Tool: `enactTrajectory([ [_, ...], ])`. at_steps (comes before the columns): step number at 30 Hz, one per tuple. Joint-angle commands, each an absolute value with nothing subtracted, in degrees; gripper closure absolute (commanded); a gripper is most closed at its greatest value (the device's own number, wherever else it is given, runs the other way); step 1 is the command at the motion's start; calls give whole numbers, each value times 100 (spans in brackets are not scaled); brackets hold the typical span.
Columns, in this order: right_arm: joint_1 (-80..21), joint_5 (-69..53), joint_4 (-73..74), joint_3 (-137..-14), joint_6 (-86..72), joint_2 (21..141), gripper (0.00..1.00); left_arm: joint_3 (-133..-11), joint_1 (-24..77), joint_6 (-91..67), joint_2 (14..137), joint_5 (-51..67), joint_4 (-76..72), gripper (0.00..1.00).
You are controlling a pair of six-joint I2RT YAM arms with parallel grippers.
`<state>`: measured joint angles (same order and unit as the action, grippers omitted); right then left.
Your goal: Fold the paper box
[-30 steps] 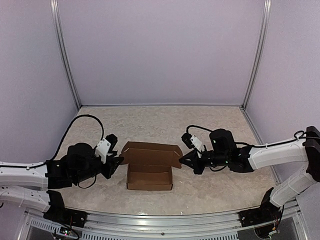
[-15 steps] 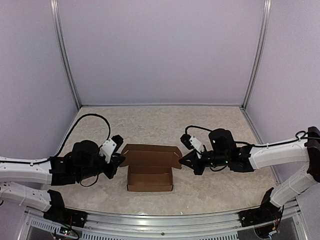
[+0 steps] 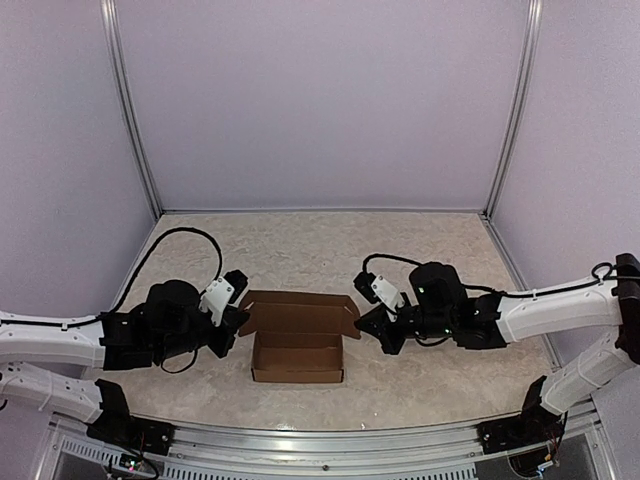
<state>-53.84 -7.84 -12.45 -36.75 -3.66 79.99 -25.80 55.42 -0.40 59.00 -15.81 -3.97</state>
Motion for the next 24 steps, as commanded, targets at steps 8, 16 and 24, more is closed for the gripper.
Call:
enactTrajectory([
  [8,-5750,97,-1013,-3828,-539,8135,100,-2955,5586,-291,6154,-2039,-18,100],
  [16,-6024,729,-1117,-4058,-1142,8280,100,-3147,5838,-525,6554,-2189,-70,100],
  [24,-6525,1761,-1316,-4281,-1876,8612,100,-3506,6172,-948,7063,-2568,-194,100],
])
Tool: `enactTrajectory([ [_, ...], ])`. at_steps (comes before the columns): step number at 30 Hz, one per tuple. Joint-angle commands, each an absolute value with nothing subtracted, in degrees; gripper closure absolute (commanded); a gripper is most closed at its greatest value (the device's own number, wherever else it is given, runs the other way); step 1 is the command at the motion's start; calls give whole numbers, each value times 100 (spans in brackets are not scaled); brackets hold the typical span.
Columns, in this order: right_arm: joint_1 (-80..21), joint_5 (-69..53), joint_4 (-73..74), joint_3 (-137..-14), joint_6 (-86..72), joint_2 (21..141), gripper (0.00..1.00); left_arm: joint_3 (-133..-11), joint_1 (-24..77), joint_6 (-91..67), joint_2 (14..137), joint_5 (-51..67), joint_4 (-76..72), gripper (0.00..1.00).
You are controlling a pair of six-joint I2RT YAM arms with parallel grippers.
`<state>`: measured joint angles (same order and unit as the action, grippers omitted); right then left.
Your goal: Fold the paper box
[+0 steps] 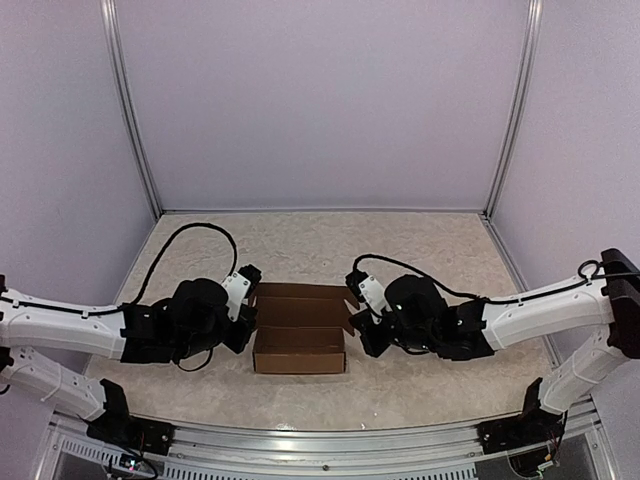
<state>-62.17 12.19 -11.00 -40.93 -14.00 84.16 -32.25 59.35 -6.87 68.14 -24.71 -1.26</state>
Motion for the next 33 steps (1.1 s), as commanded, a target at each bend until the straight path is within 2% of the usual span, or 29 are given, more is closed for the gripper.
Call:
enactTrajectory([
  [1,-6621,1956,-1327,-4319,-1929,8662,100,-3568,6215,-999,7178,-2649,-179,100],
  [9,-7198,3136,-1391,-4613,-2034,9008,100,-4001,6465,-1285,7690,-2984,-101,100],
  [14,-7407,3476,-1372,-4821,-1806,9136,100,-4045,6518,-1331,7728,-3019,-155,100],
  [33,-7472,3413,-1399,-4715,-1981,9166,100,-3955,6681,-1740,7746,-3402,-293,100],
])
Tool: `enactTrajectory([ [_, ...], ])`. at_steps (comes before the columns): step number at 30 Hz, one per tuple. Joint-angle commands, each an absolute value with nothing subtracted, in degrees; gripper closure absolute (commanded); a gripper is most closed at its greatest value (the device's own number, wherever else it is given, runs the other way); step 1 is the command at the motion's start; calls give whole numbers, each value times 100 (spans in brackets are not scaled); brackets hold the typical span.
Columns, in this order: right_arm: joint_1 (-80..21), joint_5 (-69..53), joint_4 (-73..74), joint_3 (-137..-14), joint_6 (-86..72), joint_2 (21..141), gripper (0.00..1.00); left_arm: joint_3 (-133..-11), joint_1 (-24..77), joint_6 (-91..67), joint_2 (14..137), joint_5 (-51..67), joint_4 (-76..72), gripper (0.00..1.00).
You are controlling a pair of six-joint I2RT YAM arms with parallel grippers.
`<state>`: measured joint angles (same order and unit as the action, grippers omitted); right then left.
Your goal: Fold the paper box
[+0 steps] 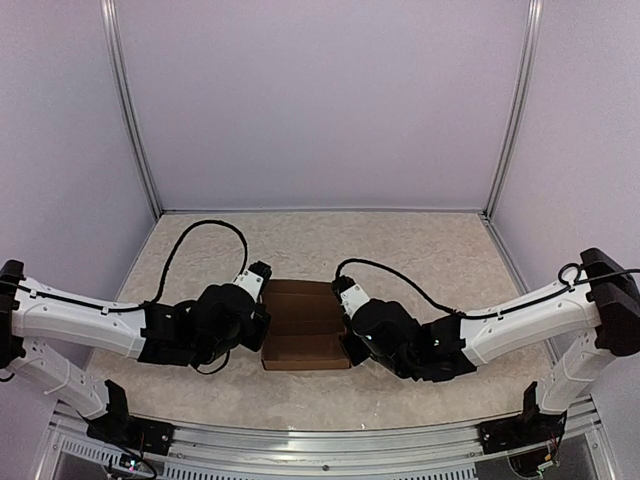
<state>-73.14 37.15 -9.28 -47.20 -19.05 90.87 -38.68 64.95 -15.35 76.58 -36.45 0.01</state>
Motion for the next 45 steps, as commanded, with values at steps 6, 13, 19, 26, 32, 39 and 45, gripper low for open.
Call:
enactTrajectory([
  [6,-7564,3548,-1490,-4577,-2021,9175,100,-3972,6706,-2073,7890,-3536,-249,100],
  [13,-7684,3904,-1590,-4393,-2182,9209,100,-4068,6812,-2472,8125,-3806,-175,100],
  [19,-7721,4058,-1567,-4295,-2355,9209,100,-4155,6988,-2612,8282,-3965,-78,100],
  [26,-7728,4181,-1516,-4200,-2538,9239,100,-4166,7125,-2795,8423,-4032,-21,100],
  [32,-7756,4184,-1488,-4176,-2618,9257,100,-4159,7175,-2895,8455,-4129,-18,100],
  [39,-7771,4122,-1512,-4155,-2645,8977,100,-4139,7317,-2963,8435,-4515,167,100],
  [45,-7773,4199,-1390,-4140,-2703,8764,84,-4148,7403,-3011,8562,-4876,185,100],
])
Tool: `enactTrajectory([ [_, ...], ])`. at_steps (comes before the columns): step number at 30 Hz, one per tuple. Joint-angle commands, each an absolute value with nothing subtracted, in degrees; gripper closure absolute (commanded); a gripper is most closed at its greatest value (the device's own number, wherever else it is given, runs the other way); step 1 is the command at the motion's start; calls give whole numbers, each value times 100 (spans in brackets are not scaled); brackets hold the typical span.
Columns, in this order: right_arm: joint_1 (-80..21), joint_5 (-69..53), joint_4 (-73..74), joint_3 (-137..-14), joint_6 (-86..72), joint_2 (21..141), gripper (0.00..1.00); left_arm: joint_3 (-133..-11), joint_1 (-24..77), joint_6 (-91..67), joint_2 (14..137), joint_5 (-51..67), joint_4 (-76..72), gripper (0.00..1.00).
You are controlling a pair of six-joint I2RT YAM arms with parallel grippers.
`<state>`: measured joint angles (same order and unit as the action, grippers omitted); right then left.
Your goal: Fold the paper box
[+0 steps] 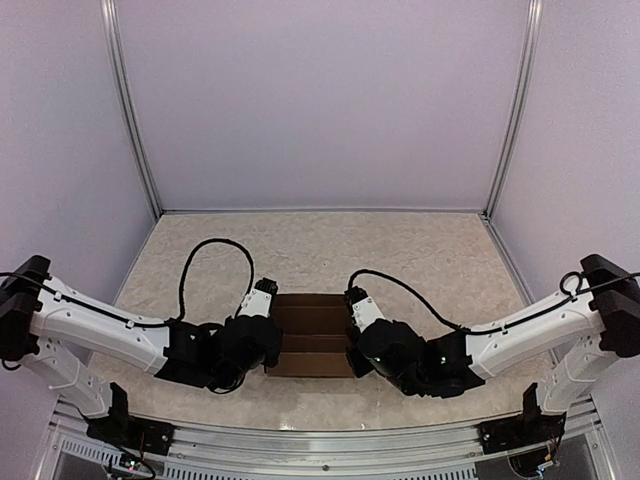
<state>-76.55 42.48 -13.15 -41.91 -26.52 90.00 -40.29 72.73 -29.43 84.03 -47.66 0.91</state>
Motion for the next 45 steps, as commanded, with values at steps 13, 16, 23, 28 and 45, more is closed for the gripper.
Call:
enactTrajectory([
  [13,-7777,3990,-716,-3998,-2892,7783,48,-4385,7549,-3061,8917,-5406,175,100],
  [16,-7773,3903,-425,-4003,-2833,7474,46,-4406,7550,-3005,8978,-5466,52,100],
  [23,-7771,3816,-187,-4020,-2365,6712,43,-4429,7548,-2726,9176,-5654,-757,100],
  [28,-7775,4109,-43,-4233,-1910,6423,41,-4396,7545,-2496,9463,-5780,-1578,100],
  [45,-7269,3880,27,-4834,-1565,7088,43,-3739,7680,-2029,10291,-5564,-4082,100],
])
